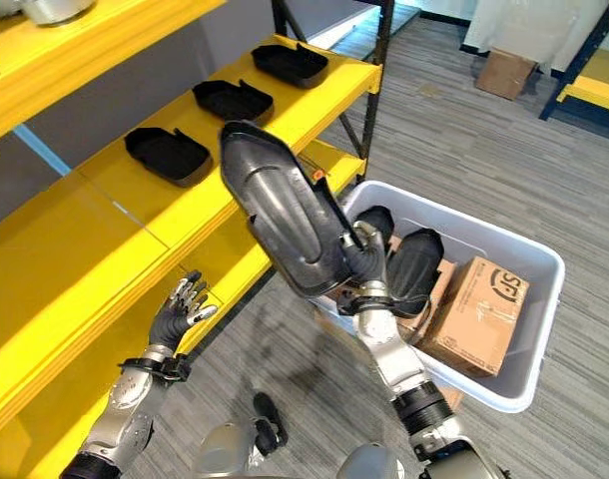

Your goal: Move parts from the plastic box to the shelf.

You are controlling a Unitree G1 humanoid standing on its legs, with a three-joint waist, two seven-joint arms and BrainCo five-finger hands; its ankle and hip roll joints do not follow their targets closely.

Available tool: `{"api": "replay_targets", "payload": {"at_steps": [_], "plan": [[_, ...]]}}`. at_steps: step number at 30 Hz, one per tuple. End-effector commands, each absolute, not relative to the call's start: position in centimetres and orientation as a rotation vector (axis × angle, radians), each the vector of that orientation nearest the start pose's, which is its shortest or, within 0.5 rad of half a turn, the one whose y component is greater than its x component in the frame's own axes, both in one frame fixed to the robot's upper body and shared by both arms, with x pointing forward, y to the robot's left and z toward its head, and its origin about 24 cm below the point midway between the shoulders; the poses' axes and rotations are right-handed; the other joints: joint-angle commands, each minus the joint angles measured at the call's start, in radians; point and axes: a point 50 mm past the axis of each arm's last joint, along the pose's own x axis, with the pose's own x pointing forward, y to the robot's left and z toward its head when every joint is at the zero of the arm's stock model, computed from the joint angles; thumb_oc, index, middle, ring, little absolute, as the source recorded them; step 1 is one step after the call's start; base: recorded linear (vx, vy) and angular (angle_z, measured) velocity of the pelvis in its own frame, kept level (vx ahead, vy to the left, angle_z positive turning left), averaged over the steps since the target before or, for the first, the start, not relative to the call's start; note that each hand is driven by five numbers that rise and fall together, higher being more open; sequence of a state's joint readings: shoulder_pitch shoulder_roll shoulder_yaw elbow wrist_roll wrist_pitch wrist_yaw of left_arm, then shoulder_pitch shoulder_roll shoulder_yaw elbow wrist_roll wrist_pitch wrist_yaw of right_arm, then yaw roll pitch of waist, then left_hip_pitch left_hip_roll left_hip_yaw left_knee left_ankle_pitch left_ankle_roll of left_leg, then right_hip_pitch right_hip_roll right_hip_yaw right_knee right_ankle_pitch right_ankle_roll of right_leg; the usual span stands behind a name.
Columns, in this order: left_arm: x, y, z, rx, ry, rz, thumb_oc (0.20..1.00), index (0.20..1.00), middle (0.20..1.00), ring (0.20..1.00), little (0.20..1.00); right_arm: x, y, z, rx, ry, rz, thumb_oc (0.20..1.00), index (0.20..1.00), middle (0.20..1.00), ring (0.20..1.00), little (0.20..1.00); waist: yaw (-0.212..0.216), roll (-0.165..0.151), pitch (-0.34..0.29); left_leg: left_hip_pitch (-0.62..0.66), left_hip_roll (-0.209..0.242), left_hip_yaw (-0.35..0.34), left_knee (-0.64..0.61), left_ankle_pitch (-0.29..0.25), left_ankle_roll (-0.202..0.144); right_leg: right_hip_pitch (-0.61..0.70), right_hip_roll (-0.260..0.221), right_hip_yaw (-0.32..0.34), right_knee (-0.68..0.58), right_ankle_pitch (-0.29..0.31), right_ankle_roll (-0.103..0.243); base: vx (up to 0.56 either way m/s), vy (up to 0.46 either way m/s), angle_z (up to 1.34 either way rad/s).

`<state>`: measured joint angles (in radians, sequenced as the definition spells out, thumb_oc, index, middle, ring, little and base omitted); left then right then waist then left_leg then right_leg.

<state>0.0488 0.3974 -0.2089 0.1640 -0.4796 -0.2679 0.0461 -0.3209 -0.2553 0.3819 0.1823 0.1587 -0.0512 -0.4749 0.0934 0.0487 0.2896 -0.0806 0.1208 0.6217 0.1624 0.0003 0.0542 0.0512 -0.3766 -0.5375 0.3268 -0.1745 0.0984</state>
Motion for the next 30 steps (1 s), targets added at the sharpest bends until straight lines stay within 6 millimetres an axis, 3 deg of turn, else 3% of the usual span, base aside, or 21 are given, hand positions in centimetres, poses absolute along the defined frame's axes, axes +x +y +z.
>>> {"api": "replay_targets", "payload": {"at_steps": [1, 6, 10, 12, 14, 15, 17, 18, 19, 21, 23, 24, 27, 30], "plan": [[23.7, 20.3, 5.4, -0.05, -0.147, -0.028, 1.0, 1.0, 1.0, 1.0, 1.0, 31.3, -11.3, 11.9, -0.062, -0.318, -0.042, 0.2, 0.2, 0.2, 0.2, 0.2, 0.018, 0.005, 0.011, 0.019, 0.084, -0.09, -0.04, 0.02, -0.091, -0.011, 0.101, -0.033, 0.067, -0.044, -0.054, 0.12, 0.18, 0.18], [23.2, 21.2, 6.2, -0.04, -0.166, -0.008, 1.0, 1.0, 1.0, 1.0, 1.0, 31.5, -9.3, 11.8, -0.022, -0.292, -0.006, 0.2, 0.2, 0.2, 0.2, 0.2, 0.08, 0.002, 0.007, -0.005, 0.065, -0.118, -0.003, -0.005, -0.076, 0.034, 0.075, -0.064, 0.045, -0.027, -0.044, 0.11, 0.164, 0.21], [22.9, 21.4, 6.4, -0.02, -0.163, -0.031, 1.0, 1.0, 1.0, 1.0, 1.0, 31.7, -7.7, 11.9, -0.008, -0.28, -0.002, 0.2, 0.2, 0.2, 0.2, 0.2, 0.132, -0.009, -0.01, -0.022, 0.03, -0.149, 0.018, -0.027, -0.057, 0.087, 0.044, -0.086, 0.006, 0.024, -0.022, 0.15, 0.211, 0.31], [23.0, 21.3, 6.3, -0.011, -0.155, -0.049, 1.0, 1.0, 1.0, 1.0, 1.0, 31.6, -7.3, 11.8, 0.001, -0.275, -0.015, 0.2, 0.2, 0.2, 0.2, 0.2, 0.143, -0.018, -0.017, -0.021, -0.002, -0.163, 0.021, -0.046, -0.037, 0.1, 0.019, -0.077, 0.037, 0.079, -0.005, 0.12, 0.211, 0.26], [23.2, 20.7, 6.2, -0.015, -0.145, -0.082, 1.0, 1.0, 1.0, 1.0, 1.0, 31.6, -7.2, 11.6, 0.016, -0.265, -0.037, 0.2, 0.2, 0.2, 0.2, 0.2, 0.145, -0.028, -0.023, -0.013, -0.058, -0.191, 0.013, -0.075, -0.001, 0.095, -0.023, -0.039, 0.15, 0.162, 0.023, 0.17, 0.286, 0.49], [23.4, 20.3, 6.1, -0.009, -0.139, -0.118, 1.0, 1.0, 1.0, 1.0, 1.0, 31.6, -7.4, 11.3, 0.02, -0.259, -0.06, 0.2, 0.2, 0.2, 0.2, 0.2, 0.137, -0.031, -0.027, -0.009, -0.086, -0.213, 0.01, -0.095, 0.021, 0.093, -0.015, 0.004, 0.203, 0.18, 0.032, 0.19, 0.231, 0.77], [23.6, 19.6, 6.0, 0.002, -0.133, -0.176, 1.0, 1.0, 1.0, 1.0, 1.0, 31.6, -8.1, 11.1, 0.028, -0.254, -0.111, 0.2, 0.2, 0.2, 0.2, 0.2, 0.112, -0.035, -0.031, 0.001, -0.122, -0.257, -0.01, -0.103, 0.038, 0.053, 0.056, 0.116, 0.262, 0.182, 0.033, 0.18, 0.103, 1.53], [24.0, 19.0, 6.0, 0.006, -0.126, -0.219, 1.0, 1.0, 1.0, 1.0, 1.0, 31.7, -9.0, 10.8, 0.03, -0.242, -0.153, 0.2, 0.2, 0.2, 0.2, 0.2, 0.078, -0.038, -0.039, 0.024, -0.155, -0.325, -0.054, -0.098, 0.044, -0.009, 0.184, 0.207, 0.246, 0.123, 0.012, 0.16, 0.067, 2.35], [24.3, 19.1, 6.1, -0.014, -0.127, -0.217, 1.0, 1.0, 1.0, 1.0, 1.0, 32.2, -9.6, 11.0, 0.029, -0.227, -0.148, 0.2, 0.2, 0.2, 0.2, 0.2, 0.06, -0.018, -0.043, 0.054, -0.144, -0.353, -0.102, -0.064, 0.037, -0.11, 0.233, 0.212, 0.202, 0.104, -0.021, 0.14, 0.056, 2.04], [24.4, 19.1, 6.1, -0.027, -0.125, -0.214, 1.0, 1.0, 1.0, 1.0, 1.0, 32.5, -10.0, 11.3, 0.023, -0.222, -0.145, 0.2, 0.2, 0.2, 0.2, 0.2, 0.038, -0.012, -0.034, 0.093, -0.141, -0.381, -0.14, -0.062, 0.029, -0.184, 0.253, 0.217, 0.119, 0.101, -0.024, 0.09, 0.0, 0.51], [24.4, 18.6, 5.7, -0.046, -0.11, -0.226, 1.0, 1.0, 1.0, 1.0, 1.0, 32.5, -10.6, 11.0, 0.03, -0.197, -0.157, 0.2, 0.2, 0.2, 0.2, 0.2, 0.004, -0.021, -0.028, 0.131, -0.154, -0.43, -0.172, -0.065, 0.022, -0.232, 0.298, 0.277, -0.039, 0.145, -0.009, 0.21, -0.069, 0.14], [24.4, 18.2, 5.5, -0.057, -0.099, -0.243, 1.0, 1.0, 1.0, 1.0, 1.0, 32.3, -11.0, 10.7, 0.026, -0.187, -0.171, 0.2, 0.2, 0.2, 0.2, 0.2, -0.021, -0.024, -0.026, 0.155, -0.166, -0.47, -0.182, -0.072, 0.021, -0.263, 0.325, 0.335, -0.102, 0.191, 0.003, 0.27, -0.072, 0.5], [23.8, 16.7, 4.2, -0.061, -0.06, -0.317, 1.0, 1.0, 1.0, 1.0, 1.0, 31.8, -12.6, 8.8, 0.015, -0.141, -0.232, 0.2, 0.2, 0.2, 0.2, 0.2, -0.074, -0.028, -0.016, 0.239, -0.188, -0.576, -0.191, -0.122, 0.028, -0.358, 0.335, 0.466, -0.171, 0.328, 0.05, 0.44, -0.087, 1.25], [23.5, 16.3, 3.7, -0.061, -0.05, -0.344, 1.0, 1.0, 1.0, 1.0, 1.0, 31.6, -13.8, 8.2, 0.007, -0.13, -0.247, 0.2, 0.2, 0.2, 0.2, 0.2, -0.084, -0.035, -0.03, 0.269, -0.205, -0.595, -0.19, -0.141, 0.024, -0.305, 0.338, 0.475, -0.217, 0.329, 0.037, 0.28, -0.062, 0.74]]}}
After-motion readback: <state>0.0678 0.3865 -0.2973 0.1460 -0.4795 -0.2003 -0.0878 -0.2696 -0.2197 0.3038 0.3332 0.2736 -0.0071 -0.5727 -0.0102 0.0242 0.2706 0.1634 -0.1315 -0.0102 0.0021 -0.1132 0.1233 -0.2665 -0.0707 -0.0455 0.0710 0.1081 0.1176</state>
